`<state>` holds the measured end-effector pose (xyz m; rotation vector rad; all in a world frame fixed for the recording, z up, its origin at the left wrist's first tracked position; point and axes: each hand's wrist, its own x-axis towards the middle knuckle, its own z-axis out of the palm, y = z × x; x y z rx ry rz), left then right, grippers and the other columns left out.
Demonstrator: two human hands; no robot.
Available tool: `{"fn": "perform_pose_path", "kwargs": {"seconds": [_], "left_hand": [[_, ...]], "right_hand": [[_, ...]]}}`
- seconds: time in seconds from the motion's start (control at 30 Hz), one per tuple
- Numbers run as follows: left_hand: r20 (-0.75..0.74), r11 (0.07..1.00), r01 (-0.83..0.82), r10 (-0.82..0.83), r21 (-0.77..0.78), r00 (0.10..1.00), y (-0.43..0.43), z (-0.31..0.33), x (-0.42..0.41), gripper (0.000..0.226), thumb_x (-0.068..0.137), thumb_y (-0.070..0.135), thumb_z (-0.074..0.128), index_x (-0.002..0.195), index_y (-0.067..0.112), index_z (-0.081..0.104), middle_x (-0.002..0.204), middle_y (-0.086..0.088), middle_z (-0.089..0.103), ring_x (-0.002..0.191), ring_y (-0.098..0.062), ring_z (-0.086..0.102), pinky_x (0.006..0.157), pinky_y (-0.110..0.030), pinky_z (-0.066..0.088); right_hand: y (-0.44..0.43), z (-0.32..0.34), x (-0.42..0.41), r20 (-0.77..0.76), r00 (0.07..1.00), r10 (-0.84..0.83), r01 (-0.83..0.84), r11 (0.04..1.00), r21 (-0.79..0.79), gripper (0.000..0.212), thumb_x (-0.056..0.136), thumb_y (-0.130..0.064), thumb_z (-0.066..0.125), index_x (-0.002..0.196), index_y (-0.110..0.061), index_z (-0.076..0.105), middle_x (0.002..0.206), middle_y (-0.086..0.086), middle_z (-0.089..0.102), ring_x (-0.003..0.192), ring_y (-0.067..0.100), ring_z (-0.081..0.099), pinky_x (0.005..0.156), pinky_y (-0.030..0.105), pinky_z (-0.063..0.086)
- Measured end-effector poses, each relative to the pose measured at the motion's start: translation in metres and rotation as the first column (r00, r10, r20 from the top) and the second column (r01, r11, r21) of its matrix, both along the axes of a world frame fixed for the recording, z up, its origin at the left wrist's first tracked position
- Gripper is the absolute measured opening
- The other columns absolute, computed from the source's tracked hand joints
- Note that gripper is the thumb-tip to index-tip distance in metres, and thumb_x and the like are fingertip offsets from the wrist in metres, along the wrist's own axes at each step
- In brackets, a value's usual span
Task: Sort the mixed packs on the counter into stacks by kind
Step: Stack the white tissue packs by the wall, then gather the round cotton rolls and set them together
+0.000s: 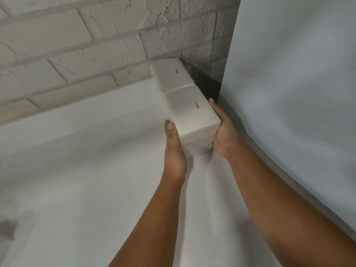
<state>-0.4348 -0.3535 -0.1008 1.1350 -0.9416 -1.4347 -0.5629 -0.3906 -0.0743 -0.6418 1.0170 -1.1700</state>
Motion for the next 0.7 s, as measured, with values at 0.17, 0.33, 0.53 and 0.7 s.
{"fn": "perform_pose_path", "kwargs": {"seconds": [0.17,0.33,0.53,0.7], "left_hand": [[-0.012,0.998,0.0,0.001,0.061,1.0,0.003,0.005,0.001,0.061,0.101,0.068,0.024,0.15,0.038,0.044,0.142,0.011,0.059,0.134,-0.009,0.052,0.121,-0.041,0.033],[0.047,0.997,0.0,-0.004,0.078,0.999,0.008,0.016,0.004,0.065,0.1,0.069,0.019,0.153,0.037,0.039,0.135,0.025,0.06,0.127,0.005,0.053,0.119,-0.03,0.03],[0.246,0.994,-0.098,0.083,0.048,0.966,0.03,0.044,0.025,0.066,0.101,0.066,0.024,0.16,0.037,0.015,0.164,0.021,0.018,0.146,0.004,0.018,0.12,-0.024,0.012],[0.39,0.99,-0.099,0.131,-0.101,0.912,0.058,0.067,0.058,0.064,0.102,0.055,0.044,0.159,0.035,0.023,0.163,0.015,0.027,0.147,-0.004,0.03,0.114,-0.02,0.024]], "right_hand": [[0.001,0.002,0.004,-0.048,0.999,-0.022,0.023,1.0,0.013,0.05,0.096,-0.056,0.044,0.125,-0.023,0.067,0.113,0.007,0.074,0.11,0.03,0.067,0.094,0.042,0.052],[0.005,0.013,-0.007,-0.093,0.996,-0.018,0.016,1.0,-0.015,0.05,0.1,-0.055,0.04,0.125,-0.021,0.067,0.117,0.005,0.073,0.11,0.023,0.069,0.091,0.036,0.052],[0.027,0.042,-0.018,-0.393,0.917,-0.063,0.036,0.996,-0.076,0.073,0.074,-0.072,0.057,0.135,-0.032,0.056,0.134,-0.01,0.062,0.124,0.012,0.058,0.113,0.043,0.04],[0.07,0.074,0.0,-0.675,0.687,-0.268,0.012,0.933,-0.359,0.043,0.097,-0.036,0.058,0.136,-0.018,0.058,0.133,-0.005,0.062,0.121,0.007,0.058,0.107,0.03,0.046]]}}
